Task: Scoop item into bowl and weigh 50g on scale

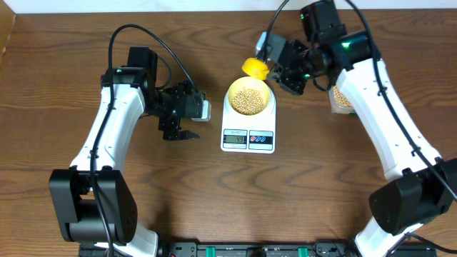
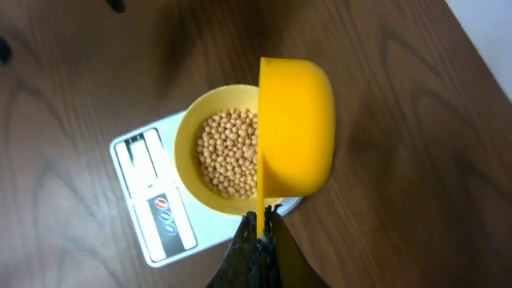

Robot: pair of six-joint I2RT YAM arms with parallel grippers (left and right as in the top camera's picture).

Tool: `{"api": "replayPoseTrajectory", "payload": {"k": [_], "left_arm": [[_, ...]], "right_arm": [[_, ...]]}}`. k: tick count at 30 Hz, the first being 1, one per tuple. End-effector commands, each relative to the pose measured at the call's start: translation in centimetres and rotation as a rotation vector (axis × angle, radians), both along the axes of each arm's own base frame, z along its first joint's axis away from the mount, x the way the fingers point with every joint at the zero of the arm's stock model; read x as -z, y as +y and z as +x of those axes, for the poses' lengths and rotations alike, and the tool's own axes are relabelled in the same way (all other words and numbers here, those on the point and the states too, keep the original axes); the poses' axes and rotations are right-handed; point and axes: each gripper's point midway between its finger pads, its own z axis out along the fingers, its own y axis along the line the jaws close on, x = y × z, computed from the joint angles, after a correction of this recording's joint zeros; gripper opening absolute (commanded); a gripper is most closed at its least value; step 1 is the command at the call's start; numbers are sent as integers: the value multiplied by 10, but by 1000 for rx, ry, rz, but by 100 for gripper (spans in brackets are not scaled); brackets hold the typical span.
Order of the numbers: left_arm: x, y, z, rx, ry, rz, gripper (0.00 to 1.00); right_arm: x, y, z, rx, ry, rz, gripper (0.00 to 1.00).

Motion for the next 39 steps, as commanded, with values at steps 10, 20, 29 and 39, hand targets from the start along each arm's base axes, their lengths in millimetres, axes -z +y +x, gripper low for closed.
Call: {"api": "replayPoseTrajectory", "payload": {"k": [10, 20, 29, 39], "left_arm": [[-2, -3, -1, 15, -6, -15, 98], [-2, -3, -1, 15, -6, -15, 98], [-2, -3, -1, 15, -7, -15, 98], [-2, -3, -1, 15, -6, -15, 98]], "right_arm": [[0, -2, 5, -3, -104, -156, 1], [-8, -13, 22, 155, -62, -46, 1], [-14, -56, 39, 261, -8, 53, 1], [-18, -122, 64, 408, -43, 60, 1]]}}
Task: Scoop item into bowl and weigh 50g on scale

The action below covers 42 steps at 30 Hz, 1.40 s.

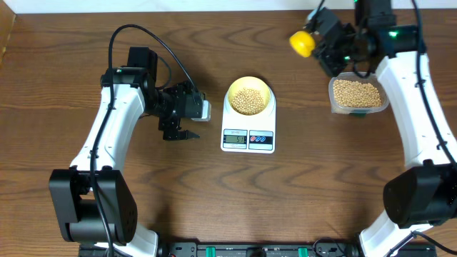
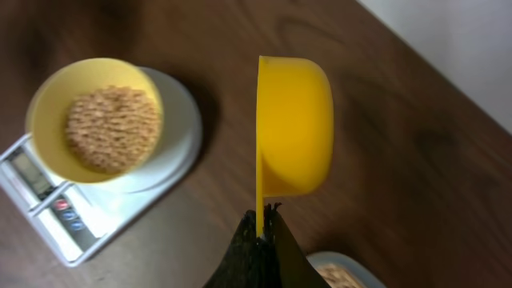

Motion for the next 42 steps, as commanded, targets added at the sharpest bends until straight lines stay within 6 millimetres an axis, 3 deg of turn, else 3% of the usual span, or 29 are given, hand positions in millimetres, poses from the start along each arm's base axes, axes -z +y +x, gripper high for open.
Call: {"api": "replayPoseTrajectory", "payload": {"k": [1, 12, 20, 23, 32, 42], "left_arm": [[-2, -3, -1, 15, -6, -15, 97], [-2, -3, -1, 15, -6, -15, 98], [-2, -3, -1, 15, -6, -15, 98], [-2, -3, -1, 15, -6, -15, 98], [-2, -3, -1, 15, -5, -15, 98], [-2, -3, -1, 15, -6, -15, 97]], "right_arm": [[-12, -17, 9, 44, -35, 29, 1], [-29, -69, 36, 149, -148, 30, 1], [-34, -76, 41, 160, -179, 35, 1], [-36, -65, 39, 125, -177, 73, 1], [-45, -9, 23, 19, -103, 275, 1], [-31, 79, -23, -156, 36, 282, 1]]}}
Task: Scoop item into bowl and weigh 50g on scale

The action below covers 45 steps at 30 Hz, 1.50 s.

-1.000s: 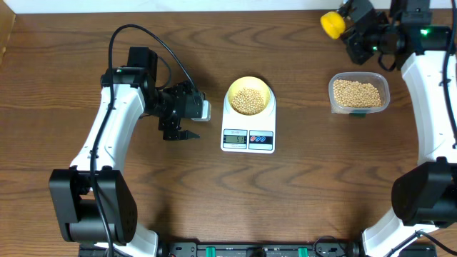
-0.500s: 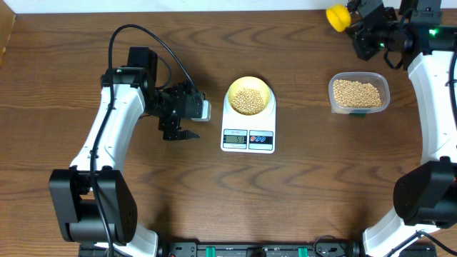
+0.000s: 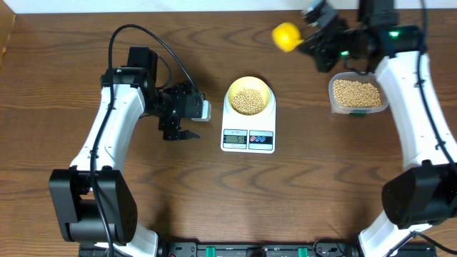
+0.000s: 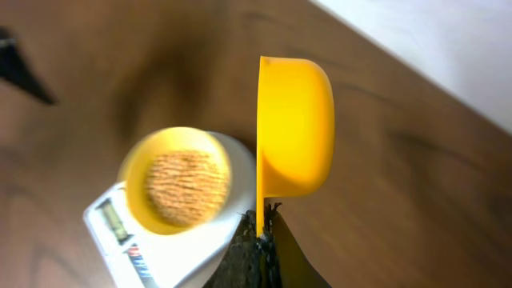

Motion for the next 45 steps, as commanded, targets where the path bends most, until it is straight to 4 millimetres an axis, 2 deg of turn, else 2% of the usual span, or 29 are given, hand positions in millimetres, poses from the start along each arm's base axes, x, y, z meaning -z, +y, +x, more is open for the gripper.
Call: {"api": "replayPoseTrajectory", "payload": {"k": [1, 5, 8, 14, 21, 29, 45], "left_arm": [[-2, -3, -1, 15, -6, -15, 97], [-2, -3, -1, 15, -5, -15, 98], [-2, -3, -1, 15, -5, -15, 97], [-2, -3, -1, 15, -6, -15, 97], [-2, -3, -1, 15, -6, -15, 97], [-2, -3, -1, 15, -6, -15, 98], [-2, -3, -1, 15, -6, -15, 98]], "right_arm": [[-6, 31, -17, -65, 19, 21, 1], [6, 52, -36, -103, 62, -41, 1], [17, 61, -46, -109, 77, -119, 1], [38, 71, -54, -111, 70, -231, 1], [70, 83, -56, -134, 59, -237, 1], [99, 87, -48, -130, 13, -220, 1], [127, 77, -55, -122, 36, -269, 1]]}}
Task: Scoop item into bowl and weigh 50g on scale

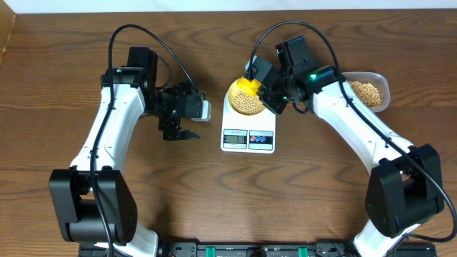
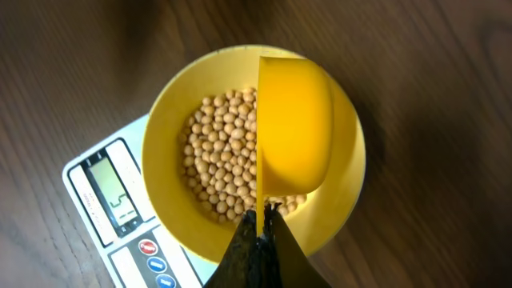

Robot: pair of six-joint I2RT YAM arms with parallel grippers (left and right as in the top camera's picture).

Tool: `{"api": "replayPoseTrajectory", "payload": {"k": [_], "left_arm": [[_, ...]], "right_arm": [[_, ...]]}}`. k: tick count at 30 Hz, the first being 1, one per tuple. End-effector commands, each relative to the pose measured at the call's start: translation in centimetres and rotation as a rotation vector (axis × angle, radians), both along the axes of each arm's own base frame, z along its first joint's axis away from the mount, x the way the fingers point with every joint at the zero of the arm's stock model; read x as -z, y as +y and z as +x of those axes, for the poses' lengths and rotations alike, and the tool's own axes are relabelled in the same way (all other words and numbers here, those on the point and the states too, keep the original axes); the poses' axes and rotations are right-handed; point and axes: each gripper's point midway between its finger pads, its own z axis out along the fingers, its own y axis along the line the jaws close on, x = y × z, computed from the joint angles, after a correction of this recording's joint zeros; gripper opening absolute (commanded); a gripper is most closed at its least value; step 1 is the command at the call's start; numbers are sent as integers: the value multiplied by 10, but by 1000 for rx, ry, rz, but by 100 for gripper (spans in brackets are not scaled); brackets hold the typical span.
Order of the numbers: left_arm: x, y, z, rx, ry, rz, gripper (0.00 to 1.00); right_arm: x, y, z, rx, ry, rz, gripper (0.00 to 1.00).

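A yellow bowl (image 2: 176,208) holding soybeans (image 2: 216,160) stands on the white digital scale (image 1: 248,135) at the table's middle. My right gripper (image 2: 261,214) is shut on the thin handle of a yellow scoop (image 2: 294,128), which hangs on its side right over the bowl (image 1: 234,88); its inside faces away from the wrist camera. The clear tub of soybeans (image 1: 368,90) sits at the far right. My left gripper (image 1: 187,134) is open over bare table left of the scale, holding nothing.
The scale's display (image 2: 114,194) and three round buttons (image 2: 154,256) face the front edge. A pale wall strip (image 1: 214,6) runs along the table's far edge. Both arms' bases (image 1: 93,207) stand near the front corners.
My right gripper has moved with the scoop from the far edge, behind and right of the scale, down to directly over the bowl. The left arm has not moved.
The scoop was held on its side at the bowl's far right rim. It was then up by the soybean tub at the far right, then over the far edge behind the scale, and is now back over the bowl. The left gripper stayed open throughout.
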Motion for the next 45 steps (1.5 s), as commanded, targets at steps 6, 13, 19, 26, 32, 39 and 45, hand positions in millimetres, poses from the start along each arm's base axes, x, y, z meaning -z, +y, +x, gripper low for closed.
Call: {"api": "replayPoseTrajectory", "payload": {"k": [6, 13, 19, 26, 32, 39, 45], "left_arm": [[-2, -3, -1, 15, -6, -15, 98], [-2, -3, -1, 15, -6, -15, 98], [-2, -3, -1, 15, -7, -15, 98], [-2, -3, -1, 15, -6, -15, 98], [-2, -3, -1, 15, -6, -15, 98], [-2, -3, -1, 15, -6, -15, 98], [-2, -3, -1, 15, -7, -15, 98]], "right_arm": [[7, 2, -7, -12, 5, -9, 1], [9, 2, -11, -15, 23, -12, 1], [11, 1, -14, -16, 36, -18, 1], [11, 7, -18, -33, 36, -19, 1], [12, 10, -21, -41, 44, -22, 1], [8, 11, -13, -33, 3, -20, 1], [4, 8, 1, -5, -58, -41, 1]]}}
